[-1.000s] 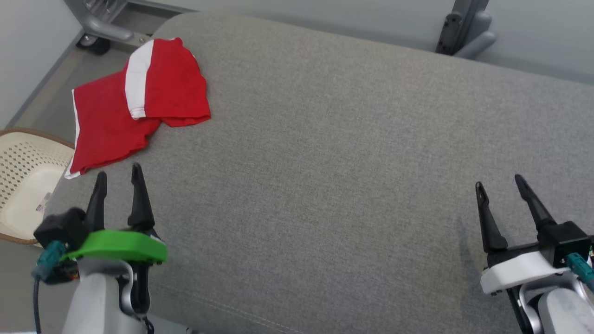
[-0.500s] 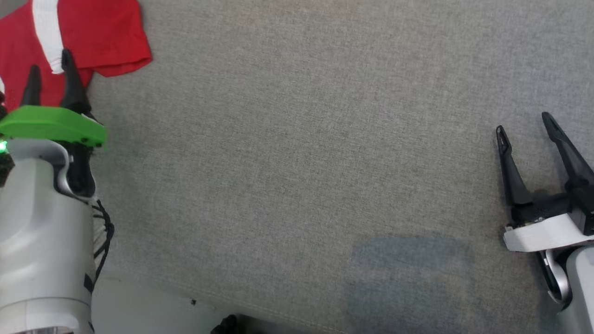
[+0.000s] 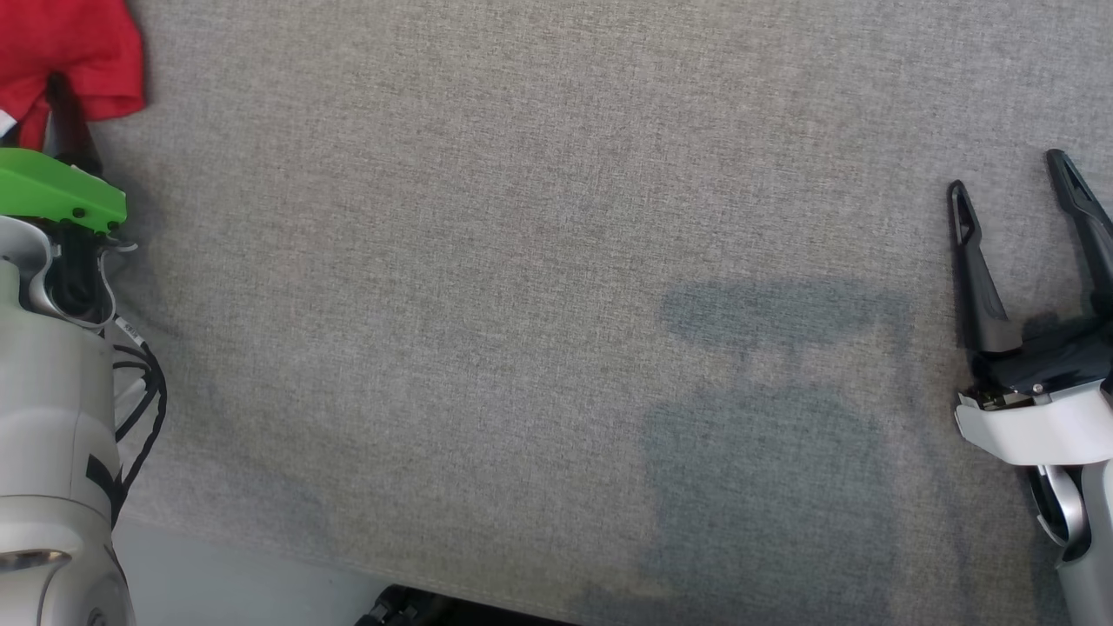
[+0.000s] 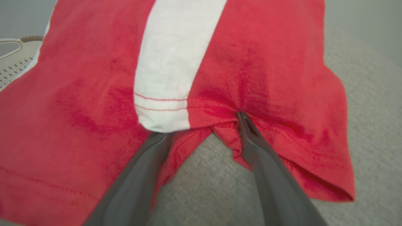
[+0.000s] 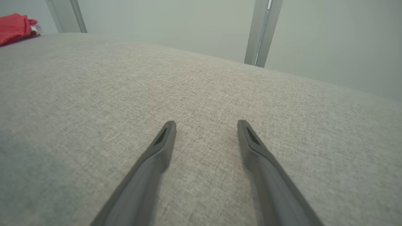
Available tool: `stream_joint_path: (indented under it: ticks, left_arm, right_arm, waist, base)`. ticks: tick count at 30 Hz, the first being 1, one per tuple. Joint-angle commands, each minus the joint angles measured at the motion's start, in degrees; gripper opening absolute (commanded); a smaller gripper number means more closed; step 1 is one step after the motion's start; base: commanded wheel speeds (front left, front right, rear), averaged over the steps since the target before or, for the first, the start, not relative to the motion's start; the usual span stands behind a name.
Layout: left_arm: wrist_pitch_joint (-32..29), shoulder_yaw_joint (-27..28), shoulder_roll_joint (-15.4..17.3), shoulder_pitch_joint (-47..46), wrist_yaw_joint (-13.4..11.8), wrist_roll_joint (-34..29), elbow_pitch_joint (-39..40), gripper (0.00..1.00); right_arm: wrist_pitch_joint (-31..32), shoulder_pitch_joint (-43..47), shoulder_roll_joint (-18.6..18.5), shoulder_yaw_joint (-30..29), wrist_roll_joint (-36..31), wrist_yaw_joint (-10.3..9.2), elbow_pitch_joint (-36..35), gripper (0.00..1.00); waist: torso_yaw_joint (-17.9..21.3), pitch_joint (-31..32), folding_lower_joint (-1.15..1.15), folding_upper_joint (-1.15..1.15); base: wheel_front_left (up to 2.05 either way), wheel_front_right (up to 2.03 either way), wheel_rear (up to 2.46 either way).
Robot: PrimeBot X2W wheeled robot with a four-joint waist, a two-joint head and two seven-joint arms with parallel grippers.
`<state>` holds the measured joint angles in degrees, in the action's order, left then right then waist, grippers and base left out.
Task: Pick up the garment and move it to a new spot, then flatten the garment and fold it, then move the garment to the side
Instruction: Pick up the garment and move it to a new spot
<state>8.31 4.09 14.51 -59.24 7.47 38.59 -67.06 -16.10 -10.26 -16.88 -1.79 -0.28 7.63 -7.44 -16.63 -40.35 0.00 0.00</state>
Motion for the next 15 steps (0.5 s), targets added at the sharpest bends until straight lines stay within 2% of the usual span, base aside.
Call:
stream_joint_path:
  ticks: [1, 2, 3, 4, 10, 15]
  left_arm:
    - [-1.1, -0.3, -0.9, 0.5, 0.0, 0.2, -1.3, 0.82]
    - [-1.1, -0.6, -1.1, 0.5, 0.0, 0.5, -1.7, 0.39]
    - [-1.1, -1.0, -1.2, 0.7, 0.0, 0.7, -2.0, 0.05]
    - [-1.2, -1.5, -1.3, 1.0, 0.0, 0.8, -2.0, 0.00]
    - [-0.4, -3.8, -0.2, 3.1, 0.0, 2.7, -0.2, 0.00]
    - [2.1, -6.8, 1.0, 5.3, 0.0, 4.6, 5.1, 0.00]
  right_arm:
    - [1.8, 3.3, -0.5, -1.4, -0.5, -0.26, 6.8, 1.00]
    - [1.8, 3.4, -0.4, -1.4, -0.5, -0.26, 6.9, 1.00]
    - [1.8, 3.4, -0.2, -1.4, -0.5, -0.26, 7.1, 1.00]
    - [1.8, 3.4, 0.0, -1.3, -0.4, -0.25, 7.3, 1.00]
    - [1.8, 3.1, 1.4, 0.4, 0.3, -0.19, 7.9, 1.00]
    - [1.4, 2.8, 3.6, 1.9, 1.2, -0.13, 8.7, 1.00]
  waist:
    - [0.4, -0.2, 0.00, 0.00]
    - [0.3, 0.1, 0.00, 0.00]
    - [0.2, 0.3, 0.00, 0.00]
    - [0.1, 0.7, 0.00, 0.00]
    - [0.0, 3.9, 0.00, 0.00]
    - [0.7, 8.2, 0.00, 0.00]
  base:
    - [0.00, 0.00, 0.00]
    - [0.00, 0.00, 0.00]
    - [0.00, 0.00, 0.00]
    - [0.00, 0.00, 0.00]
    - [0.00, 0.00, 0.00]
    - [0.00, 0.00, 0.00]
